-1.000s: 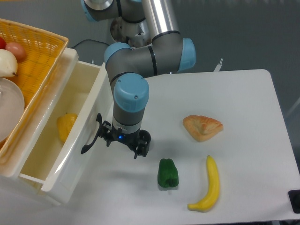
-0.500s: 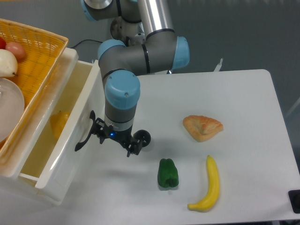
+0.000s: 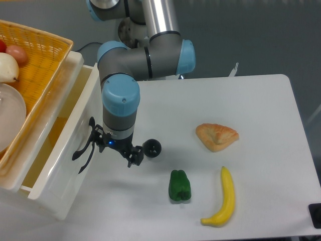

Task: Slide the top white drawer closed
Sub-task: 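Push the drawer front with the gripper, sliding the drawer inward, then press the drawer fully shut against the cabinet with the gripper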

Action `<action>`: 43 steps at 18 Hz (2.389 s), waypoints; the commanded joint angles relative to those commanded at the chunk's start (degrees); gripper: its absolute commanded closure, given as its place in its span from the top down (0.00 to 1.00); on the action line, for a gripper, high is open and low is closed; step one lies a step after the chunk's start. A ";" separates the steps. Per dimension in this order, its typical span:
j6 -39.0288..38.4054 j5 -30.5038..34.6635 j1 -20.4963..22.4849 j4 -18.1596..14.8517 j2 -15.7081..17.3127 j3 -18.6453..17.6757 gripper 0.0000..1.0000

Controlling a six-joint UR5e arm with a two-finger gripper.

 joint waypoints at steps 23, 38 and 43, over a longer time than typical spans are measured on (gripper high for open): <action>0.00 0.00 -1.50 -0.27 0.70 0.00 1.00; 0.70 -0.44 0.17 -1.23 1.50 0.70 1.00; 3.59 -0.44 5.00 -1.14 1.58 0.97 1.00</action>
